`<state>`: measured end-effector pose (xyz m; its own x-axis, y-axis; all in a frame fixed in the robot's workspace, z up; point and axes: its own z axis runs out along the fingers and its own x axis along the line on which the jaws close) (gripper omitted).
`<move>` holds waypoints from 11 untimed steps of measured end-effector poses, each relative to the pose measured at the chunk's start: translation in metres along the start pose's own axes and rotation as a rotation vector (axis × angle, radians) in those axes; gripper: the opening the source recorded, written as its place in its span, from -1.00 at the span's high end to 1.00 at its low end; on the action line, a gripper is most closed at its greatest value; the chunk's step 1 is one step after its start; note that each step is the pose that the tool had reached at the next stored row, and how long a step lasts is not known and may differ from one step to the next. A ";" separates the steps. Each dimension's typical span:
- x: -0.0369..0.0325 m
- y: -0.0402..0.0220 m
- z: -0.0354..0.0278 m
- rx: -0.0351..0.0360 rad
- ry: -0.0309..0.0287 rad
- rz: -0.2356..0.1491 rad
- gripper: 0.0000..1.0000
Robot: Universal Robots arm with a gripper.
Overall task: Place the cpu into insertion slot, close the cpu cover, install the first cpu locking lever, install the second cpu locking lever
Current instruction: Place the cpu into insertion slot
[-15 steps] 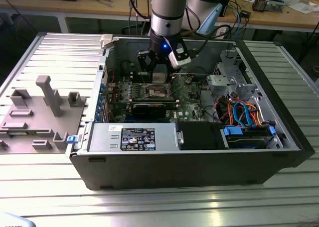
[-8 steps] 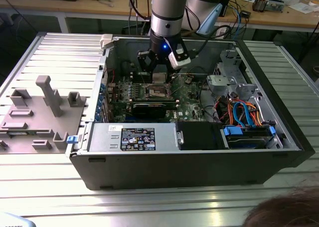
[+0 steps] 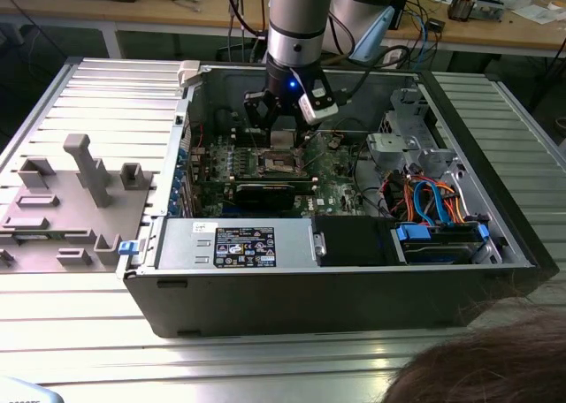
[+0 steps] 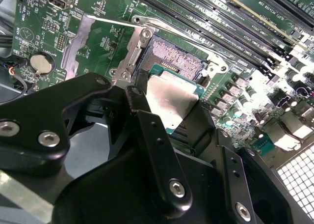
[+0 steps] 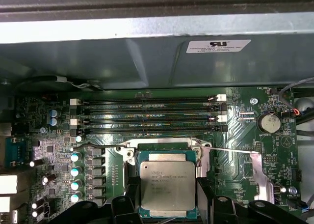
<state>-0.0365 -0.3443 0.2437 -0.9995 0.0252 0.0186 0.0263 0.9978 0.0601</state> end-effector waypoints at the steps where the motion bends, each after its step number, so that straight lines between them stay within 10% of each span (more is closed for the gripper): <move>1: 0.0000 0.0000 0.0002 0.0000 0.0000 0.000 -0.08; 11: 0.0000 -0.0001 0.0019 -0.0001 0.0000 0.000 -0.08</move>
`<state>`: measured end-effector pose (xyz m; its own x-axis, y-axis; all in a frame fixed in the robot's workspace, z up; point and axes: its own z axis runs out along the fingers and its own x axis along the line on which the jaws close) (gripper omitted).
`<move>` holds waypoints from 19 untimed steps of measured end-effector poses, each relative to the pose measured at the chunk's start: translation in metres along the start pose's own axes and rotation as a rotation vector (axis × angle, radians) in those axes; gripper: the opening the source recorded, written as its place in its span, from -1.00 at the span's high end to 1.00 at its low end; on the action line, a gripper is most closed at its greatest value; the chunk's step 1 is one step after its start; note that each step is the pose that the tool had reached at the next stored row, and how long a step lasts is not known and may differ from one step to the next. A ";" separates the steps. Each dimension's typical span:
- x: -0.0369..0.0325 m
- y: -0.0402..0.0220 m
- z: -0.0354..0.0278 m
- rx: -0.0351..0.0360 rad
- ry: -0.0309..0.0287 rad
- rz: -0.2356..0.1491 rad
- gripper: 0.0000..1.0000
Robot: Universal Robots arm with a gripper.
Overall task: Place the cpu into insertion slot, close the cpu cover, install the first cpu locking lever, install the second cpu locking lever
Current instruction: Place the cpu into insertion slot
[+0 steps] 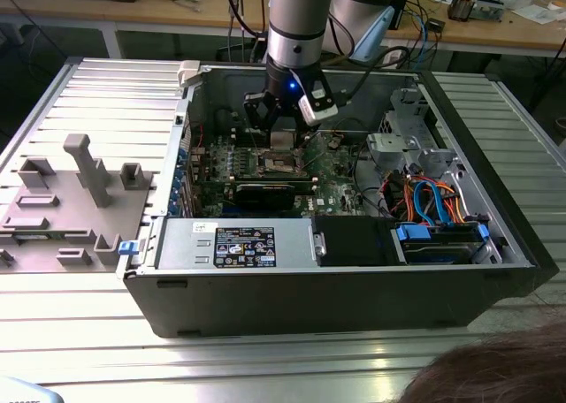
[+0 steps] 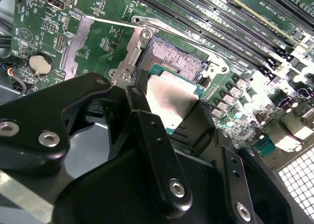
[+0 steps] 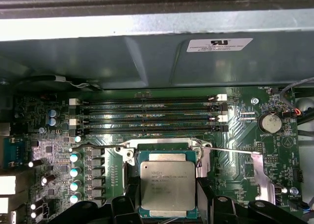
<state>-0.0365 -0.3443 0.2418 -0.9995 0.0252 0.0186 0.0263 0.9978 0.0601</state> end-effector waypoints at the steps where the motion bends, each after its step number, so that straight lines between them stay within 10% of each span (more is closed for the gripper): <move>1: 0.0000 0.0000 0.0002 0.0001 0.0000 0.000 -0.08; 19: -0.0001 -0.0004 0.0062 0.0000 0.0000 0.000 -0.08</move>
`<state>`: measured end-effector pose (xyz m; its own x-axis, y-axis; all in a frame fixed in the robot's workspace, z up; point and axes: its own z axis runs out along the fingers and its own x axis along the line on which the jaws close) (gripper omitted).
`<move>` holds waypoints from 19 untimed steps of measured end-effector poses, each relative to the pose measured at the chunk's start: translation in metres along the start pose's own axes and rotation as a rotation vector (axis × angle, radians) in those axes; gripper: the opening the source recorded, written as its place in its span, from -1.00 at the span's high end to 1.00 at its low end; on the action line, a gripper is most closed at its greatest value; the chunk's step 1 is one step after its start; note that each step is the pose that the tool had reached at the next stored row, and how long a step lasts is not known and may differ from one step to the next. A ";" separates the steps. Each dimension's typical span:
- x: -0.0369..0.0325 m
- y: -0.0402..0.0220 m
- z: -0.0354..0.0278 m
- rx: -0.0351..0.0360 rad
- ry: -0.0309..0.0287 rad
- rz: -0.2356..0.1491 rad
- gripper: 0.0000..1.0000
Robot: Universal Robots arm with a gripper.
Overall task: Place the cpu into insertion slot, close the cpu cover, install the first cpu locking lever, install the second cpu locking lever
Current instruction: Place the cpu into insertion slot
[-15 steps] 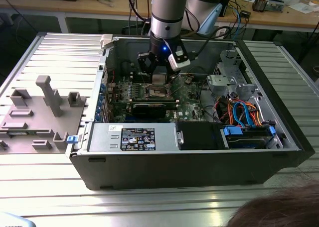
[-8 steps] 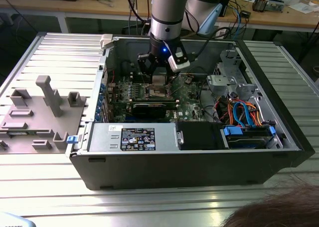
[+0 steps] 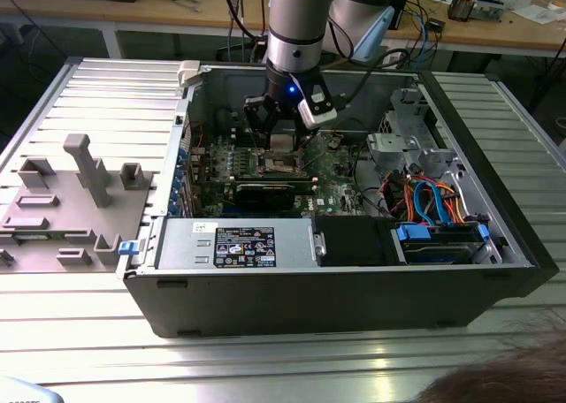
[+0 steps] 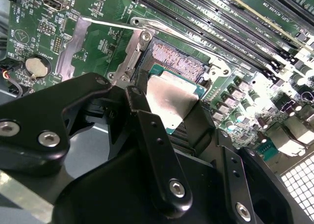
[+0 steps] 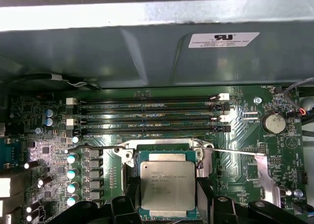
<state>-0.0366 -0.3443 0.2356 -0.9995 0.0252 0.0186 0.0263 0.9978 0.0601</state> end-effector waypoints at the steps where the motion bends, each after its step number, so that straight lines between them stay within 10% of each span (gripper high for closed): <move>1: 0.0000 0.0000 0.0001 0.0000 0.0000 0.000 -0.08; 19: 0.0001 -0.0005 0.0052 0.0001 0.0000 0.000 -0.08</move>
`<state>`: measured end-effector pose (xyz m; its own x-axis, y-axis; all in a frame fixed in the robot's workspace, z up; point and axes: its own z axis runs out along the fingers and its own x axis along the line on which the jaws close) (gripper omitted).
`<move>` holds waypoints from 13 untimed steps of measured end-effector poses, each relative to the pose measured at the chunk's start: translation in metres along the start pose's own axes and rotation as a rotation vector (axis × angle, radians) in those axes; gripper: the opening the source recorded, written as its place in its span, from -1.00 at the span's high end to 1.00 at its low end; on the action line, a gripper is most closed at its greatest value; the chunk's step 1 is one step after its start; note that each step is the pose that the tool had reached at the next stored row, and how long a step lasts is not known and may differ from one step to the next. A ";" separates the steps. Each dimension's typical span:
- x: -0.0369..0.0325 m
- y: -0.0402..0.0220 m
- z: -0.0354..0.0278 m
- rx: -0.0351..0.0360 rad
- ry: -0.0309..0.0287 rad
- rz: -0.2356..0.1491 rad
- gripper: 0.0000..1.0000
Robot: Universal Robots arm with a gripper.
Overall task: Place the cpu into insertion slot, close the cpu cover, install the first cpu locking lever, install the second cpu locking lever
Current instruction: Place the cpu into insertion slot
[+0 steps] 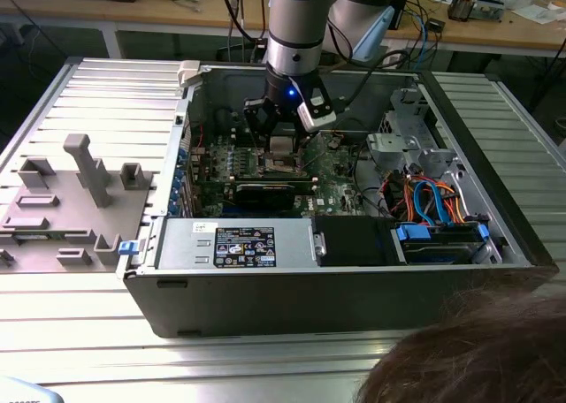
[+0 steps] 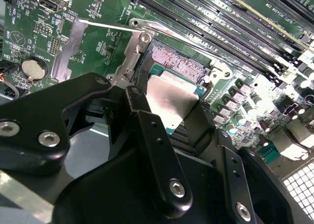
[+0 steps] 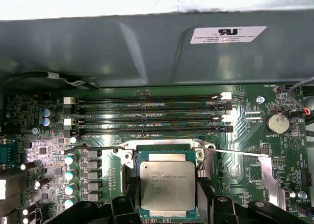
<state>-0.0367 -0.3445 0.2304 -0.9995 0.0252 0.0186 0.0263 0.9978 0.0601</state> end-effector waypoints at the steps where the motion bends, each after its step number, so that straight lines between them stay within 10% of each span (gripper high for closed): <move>1: 0.0001 -0.0003 0.0024 0.0000 0.0000 0.000 -0.08; 13: 0.0001 -0.0005 0.0042 0.0018 -0.0003 0.002 -0.08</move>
<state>-0.0369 -0.3448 0.2262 -0.9995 0.0270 0.0185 0.0280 0.9979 0.0582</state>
